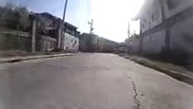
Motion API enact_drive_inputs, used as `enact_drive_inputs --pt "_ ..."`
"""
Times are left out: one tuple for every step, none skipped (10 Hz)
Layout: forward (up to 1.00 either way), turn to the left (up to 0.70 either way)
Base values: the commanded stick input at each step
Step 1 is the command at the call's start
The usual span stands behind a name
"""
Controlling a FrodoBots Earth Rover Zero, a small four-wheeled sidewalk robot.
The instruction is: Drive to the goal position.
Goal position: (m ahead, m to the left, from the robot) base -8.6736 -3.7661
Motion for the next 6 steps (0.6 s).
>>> enact_drive_inputs --pt "1.00 0.00" --pt "1.00 0.00" --pt "1.00 0.00" --pt "1.00 0.00" --pt "1.00 0.00" --pt "1.00 0.00"
